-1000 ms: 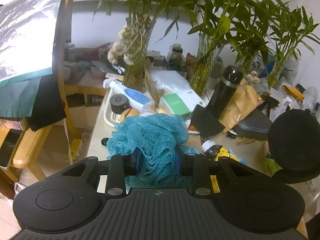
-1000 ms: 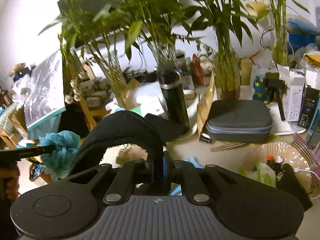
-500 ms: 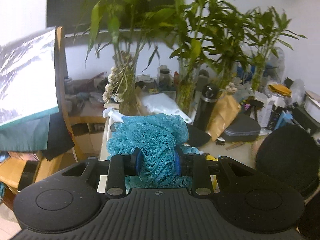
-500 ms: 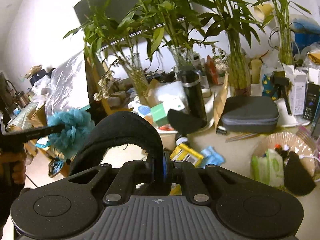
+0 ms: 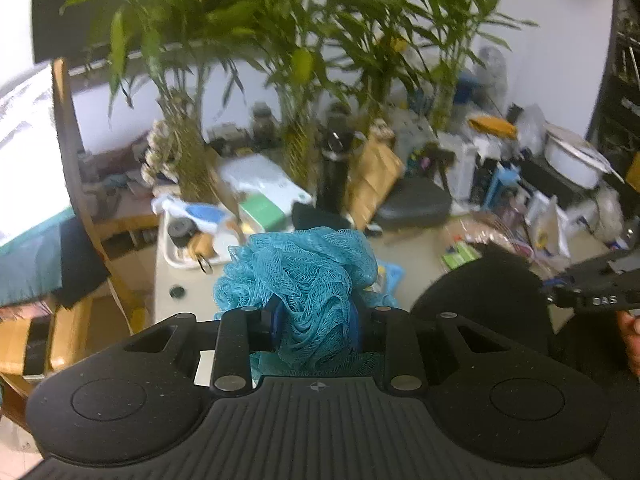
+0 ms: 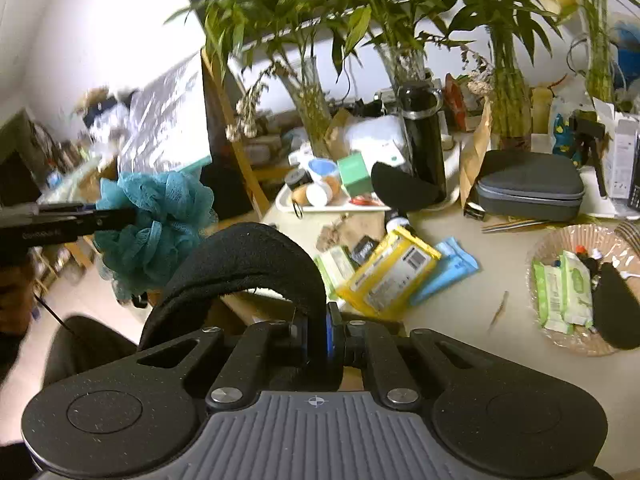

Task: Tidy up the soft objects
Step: 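Lift the blue mesh sponge with the left tool toward the box, then lower the sponge into the cardboard box and open the left tool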

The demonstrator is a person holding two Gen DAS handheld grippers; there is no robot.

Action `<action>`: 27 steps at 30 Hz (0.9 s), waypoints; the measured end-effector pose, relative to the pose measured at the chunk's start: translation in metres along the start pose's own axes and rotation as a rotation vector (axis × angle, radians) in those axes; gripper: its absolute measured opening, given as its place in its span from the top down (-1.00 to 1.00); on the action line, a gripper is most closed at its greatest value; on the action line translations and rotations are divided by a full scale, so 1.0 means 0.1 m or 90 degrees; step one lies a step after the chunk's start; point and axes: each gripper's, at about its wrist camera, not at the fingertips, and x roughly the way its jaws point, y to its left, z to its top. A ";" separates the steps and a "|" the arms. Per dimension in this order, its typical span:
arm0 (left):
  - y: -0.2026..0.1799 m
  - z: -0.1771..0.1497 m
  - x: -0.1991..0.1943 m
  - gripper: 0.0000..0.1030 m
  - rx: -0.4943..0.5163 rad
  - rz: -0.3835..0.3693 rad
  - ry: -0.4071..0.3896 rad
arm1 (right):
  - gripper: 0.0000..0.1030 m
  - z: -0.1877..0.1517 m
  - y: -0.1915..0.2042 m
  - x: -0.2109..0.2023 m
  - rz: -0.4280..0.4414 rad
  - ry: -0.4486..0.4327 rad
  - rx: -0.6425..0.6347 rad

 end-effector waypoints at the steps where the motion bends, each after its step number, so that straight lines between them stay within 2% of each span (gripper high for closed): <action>1: -0.02 -0.03 0.02 0.42 -0.001 -0.005 0.009 | 0.79 -0.02 0.02 0.01 -0.004 0.006 -0.005; 10: -0.17 -0.19 0.16 0.42 0.008 0.005 0.062 | 0.79 -0.16 0.16 0.16 -0.049 0.057 -0.062; 24: -0.30 -0.31 0.34 0.42 -0.004 0.019 0.106 | 0.77 -0.18 0.29 0.27 -0.084 0.082 -0.102; 27: -0.29 -0.33 0.39 0.33 -0.014 0.034 0.127 | 0.64 -0.18 0.31 0.29 -0.085 0.087 -0.112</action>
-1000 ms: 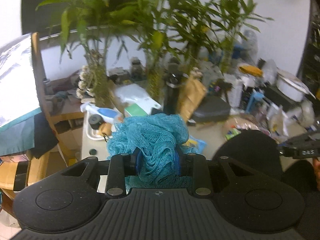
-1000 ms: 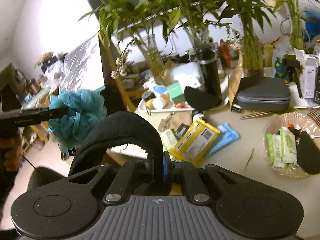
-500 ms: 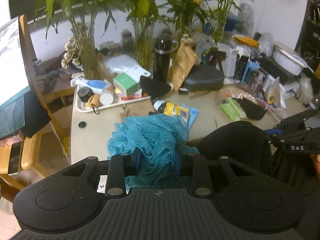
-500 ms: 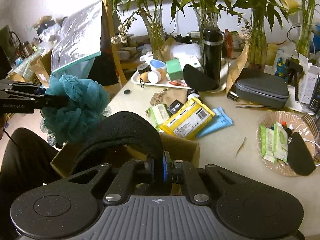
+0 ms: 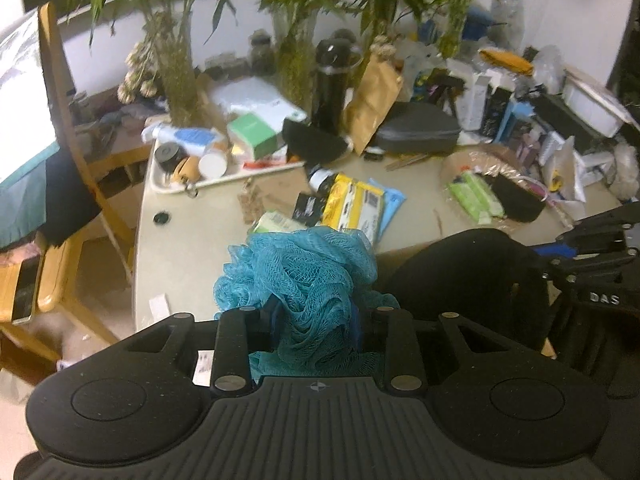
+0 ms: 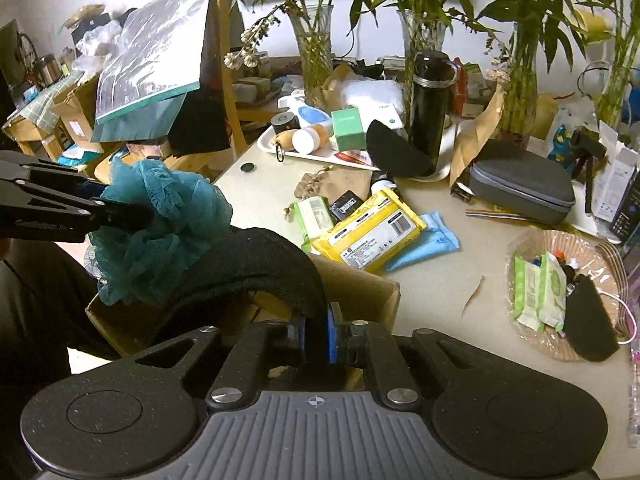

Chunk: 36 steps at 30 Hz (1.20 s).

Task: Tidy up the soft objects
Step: 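Lower the sponge into the cardboard box and open the left tool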

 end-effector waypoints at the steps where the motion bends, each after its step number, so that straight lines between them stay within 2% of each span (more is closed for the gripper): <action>1: 0.00 0.00 0.02 0.27 -0.001 0.002 0.008 | 0.49 0.00 0.03 0.00 -0.001 0.000 -0.006; 2: 0.00 -0.01 0.04 0.25 -0.001 0.003 0.013 | 0.19 0.00 0.05 0.00 -0.003 0.000 -0.012; 3: 0.00 -0.02 0.05 0.18 -0.002 0.007 0.018 | 0.00 0.00 0.08 0.00 -0.003 -0.001 -0.016; 4: 0.01 -0.03 0.06 0.10 -0.003 0.012 0.018 | -0.37 0.00 0.11 -0.01 -0.005 -0.004 -0.020; 5: 0.01 -0.04 0.05 0.09 -0.005 0.010 0.015 | -0.65 0.00 0.14 -0.01 -0.013 -0.008 -0.024; 9: 0.05 -0.08 -0.02 0.07 -0.014 0.005 0.002 | -0.89 0.02 0.24 -0.04 -0.061 -0.013 -0.031; 12: 0.07 -0.08 -0.09 0.05 -0.018 0.013 -0.021 | -0.94 0.04 0.31 -0.05 -0.099 -0.011 -0.039; 14: 0.10 -0.07 -0.15 -0.08 -0.025 0.014 -0.039 | -1.00 0.05 0.35 -0.07 -0.128 -0.012 -0.041; 16: 0.13 -0.07 -0.21 -0.30 -0.033 0.020 -0.062 | -1.00 0.07 0.36 -0.09 -0.149 -0.017 -0.042; 24: 0.25 -0.05 -0.28 -0.35 -0.052 0.041 -0.093 | -1.00 0.12 0.38 -0.15 -0.197 -0.035 -0.042; 36: 0.30 -0.12 -0.19 -0.36 -0.048 0.067 -0.088 | -1.00 0.12 0.17 -0.15 -0.190 -0.056 -0.007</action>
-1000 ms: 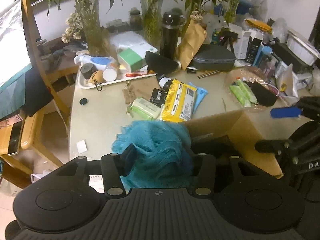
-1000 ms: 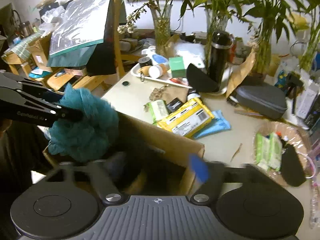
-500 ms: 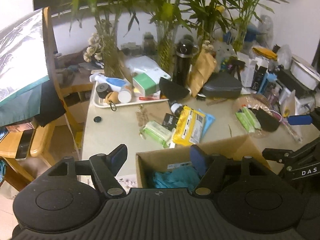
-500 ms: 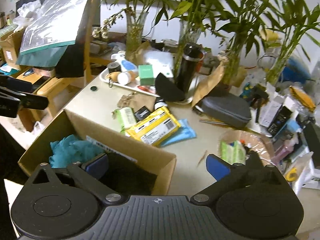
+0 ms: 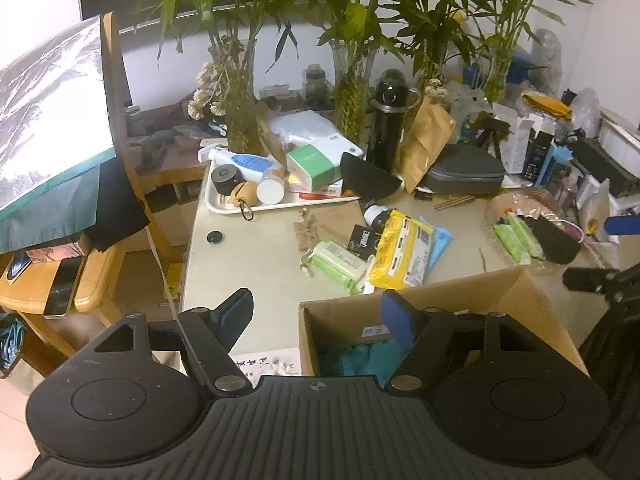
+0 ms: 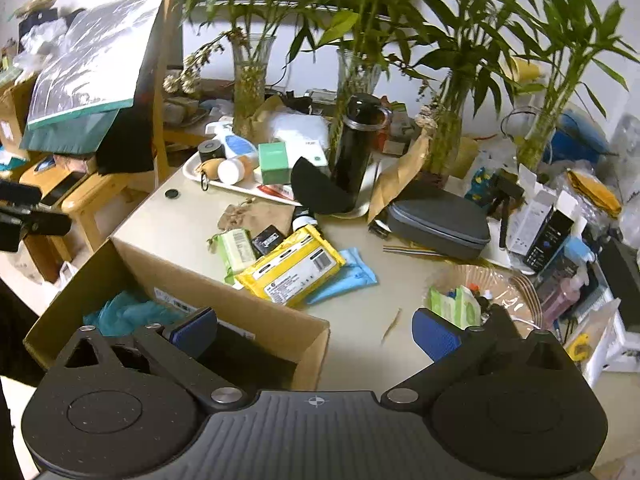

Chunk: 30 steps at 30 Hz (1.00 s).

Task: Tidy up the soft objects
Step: 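Lower the sponge into the cardboard box and open the left tool, then move the right tool toward the yellow wet-wipe pack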

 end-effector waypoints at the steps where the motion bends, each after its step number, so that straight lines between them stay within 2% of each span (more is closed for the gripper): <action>1: 0.01 0.00 0.01 -0.36 0.000 0.000 0.000 | -1.00 0.00 -0.03 0.00 -0.002 -0.002 0.005; 14: 0.04 0.00 0.06 -0.36 0.002 0.004 0.000 | -1.00 -0.04 -0.39 0.12 0.011 -0.007 0.069; 30: 0.09 0.01 0.26 -0.36 -0.001 -0.005 0.004 | -1.00 -0.01 -0.50 0.25 0.019 -0.005 0.091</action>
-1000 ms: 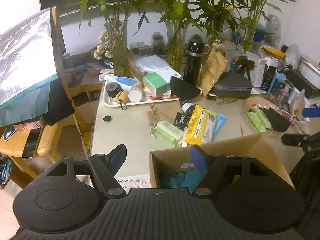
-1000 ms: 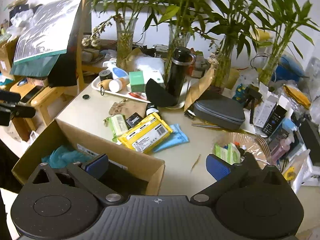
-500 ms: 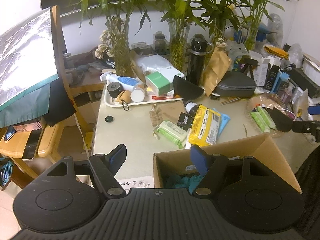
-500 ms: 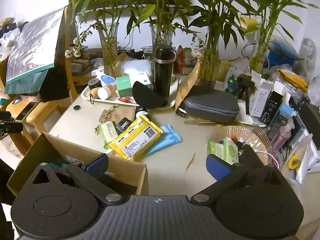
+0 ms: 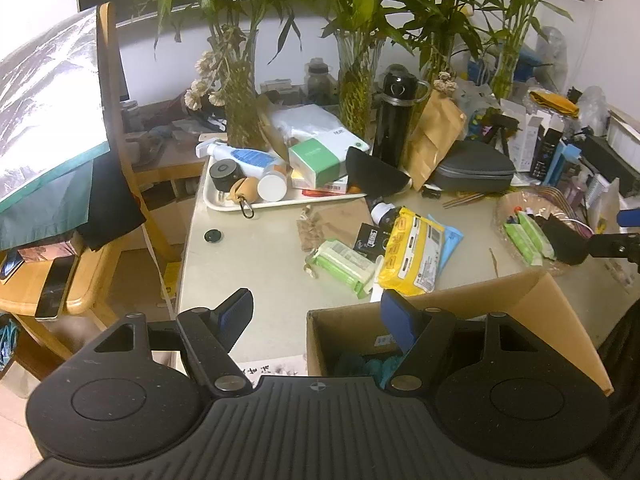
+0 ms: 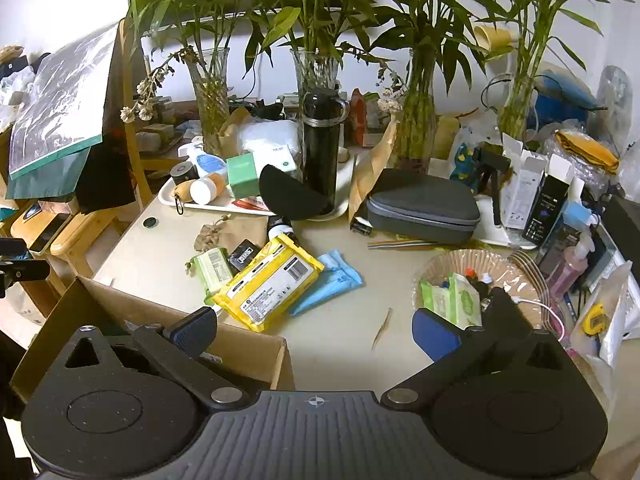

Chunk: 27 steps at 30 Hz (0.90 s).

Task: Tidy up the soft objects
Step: 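Move the right tool toward the yellow wet-wipe pack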

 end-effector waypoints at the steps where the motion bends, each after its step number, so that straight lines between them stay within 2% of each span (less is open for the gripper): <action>1: 0.00 0.00 0.01 -0.36 -0.001 0.000 0.000 | -1.00 0.01 -0.01 0.02 0.000 0.001 0.002; 19: 0.25 0.14 0.32 -0.36 -0.022 -0.041 -0.017 | -1.00 0.06 -0.16 0.31 0.019 0.013 0.028; 27: 0.33 0.18 0.49 -0.36 -0.004 -0.059 -0.031 | -1.00 0.11 -0.25 0.59 0.068 0.012 0.036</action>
